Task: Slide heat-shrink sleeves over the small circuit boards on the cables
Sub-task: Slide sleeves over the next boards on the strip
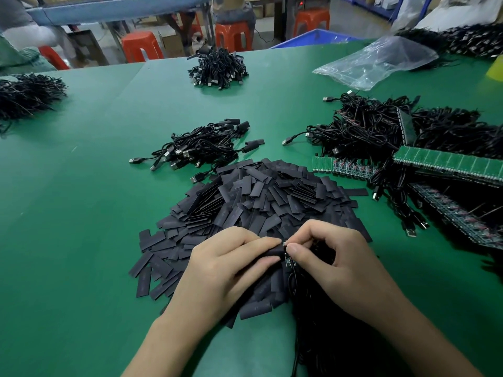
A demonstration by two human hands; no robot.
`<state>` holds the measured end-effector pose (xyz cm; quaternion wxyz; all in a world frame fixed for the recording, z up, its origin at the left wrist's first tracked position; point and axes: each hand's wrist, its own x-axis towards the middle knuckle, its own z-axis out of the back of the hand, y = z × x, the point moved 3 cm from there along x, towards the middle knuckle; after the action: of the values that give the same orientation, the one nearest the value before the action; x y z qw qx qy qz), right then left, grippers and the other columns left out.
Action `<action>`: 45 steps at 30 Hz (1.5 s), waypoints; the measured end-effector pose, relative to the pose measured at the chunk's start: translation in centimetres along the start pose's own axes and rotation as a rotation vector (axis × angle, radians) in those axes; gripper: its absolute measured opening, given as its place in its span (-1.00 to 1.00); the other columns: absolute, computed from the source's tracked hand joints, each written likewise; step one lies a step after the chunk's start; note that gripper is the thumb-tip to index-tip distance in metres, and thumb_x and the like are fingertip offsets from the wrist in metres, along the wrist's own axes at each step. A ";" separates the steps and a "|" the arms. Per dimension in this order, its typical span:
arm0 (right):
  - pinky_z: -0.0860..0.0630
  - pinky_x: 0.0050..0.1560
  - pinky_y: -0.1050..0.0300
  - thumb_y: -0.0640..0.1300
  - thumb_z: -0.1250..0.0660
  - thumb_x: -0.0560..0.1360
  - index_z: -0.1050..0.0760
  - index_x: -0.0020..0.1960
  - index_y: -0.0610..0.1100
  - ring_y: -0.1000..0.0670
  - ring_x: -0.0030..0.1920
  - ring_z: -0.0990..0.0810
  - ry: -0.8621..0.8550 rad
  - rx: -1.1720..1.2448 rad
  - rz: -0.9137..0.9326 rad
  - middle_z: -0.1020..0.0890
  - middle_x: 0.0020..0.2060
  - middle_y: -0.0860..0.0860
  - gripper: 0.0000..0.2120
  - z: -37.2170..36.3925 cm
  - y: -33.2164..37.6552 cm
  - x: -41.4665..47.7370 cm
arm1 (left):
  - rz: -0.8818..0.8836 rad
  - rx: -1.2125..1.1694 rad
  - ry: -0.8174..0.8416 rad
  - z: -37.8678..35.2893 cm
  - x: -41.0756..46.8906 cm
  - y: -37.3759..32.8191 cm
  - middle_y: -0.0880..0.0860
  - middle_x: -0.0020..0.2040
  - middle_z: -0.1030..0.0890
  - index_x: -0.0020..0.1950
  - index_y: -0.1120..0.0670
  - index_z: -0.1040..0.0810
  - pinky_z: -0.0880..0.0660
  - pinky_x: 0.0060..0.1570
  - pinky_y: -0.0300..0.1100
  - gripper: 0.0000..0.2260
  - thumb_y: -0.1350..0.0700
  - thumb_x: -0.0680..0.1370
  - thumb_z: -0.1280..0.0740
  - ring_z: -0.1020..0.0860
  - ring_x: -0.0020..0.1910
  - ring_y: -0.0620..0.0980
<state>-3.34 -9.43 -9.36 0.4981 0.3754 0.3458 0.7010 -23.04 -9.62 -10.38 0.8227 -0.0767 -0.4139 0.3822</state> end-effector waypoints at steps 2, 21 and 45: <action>-0.45 -0.18 0.35 -0.15 -0.45 0.54 -0.62 -0.17 0.01 0.10 -0.19 -0.63 0.002 0.004 -0.005 -0.65 -0.28 0.14 -0.87 -0.1 0.0 0.0 | -0.009 0.008 0.000 -0.1 0.0 -0.1 -0.03 -0.05 -0.64 0.16 0.12 -0.71 -0.53 -0.07 -0.21 -0.81 0.13 0.56 -0.49 -0.59 -0.09 -0.11; -0.57 -0.13 0.13 -0.15 -0.44 0.55 -0.64 -0.16 0.04 0.09 -0.23 -0.68 -0.100 0.136 -0.029 -0.70 -0.30 0.10 -0.86 -0.1 -0.3 0.1 | 0.207 -0.018 -0.322 0.1 -0.2 -0.3 -0.10 -0.02 -0.69 0.06 0.15 -0.72 -0.50 0.04 -0.38 -0.81 0.17 0.47 -0.53 -0.65 -0.03 -0.21; -0.60 -0.14 0.27 -0.16 -0.43 0.43 -0.71 -0.08 -0.07 0.06 -0.26 -0.65 -0.253 0.853 -0.142 -0.69 -0.32 -0.06 -0.89 1.2 -0.8 0.7 | 0.337 -0.115 -0.043 -1.5 1.5 -2.1 -0.18 0.24 -0.56 0.43 0.00 -0.54 -0.40 0.26 -0.35 -0.48 -0.17 0.52 -0.40 -0.55 0.25 -0.12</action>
<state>-2.08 -8.46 -9.34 0.3839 0.6052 0.5652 0.4087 -20.17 -9.78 -9.47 0.7321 -0.1837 -0.4339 0.4919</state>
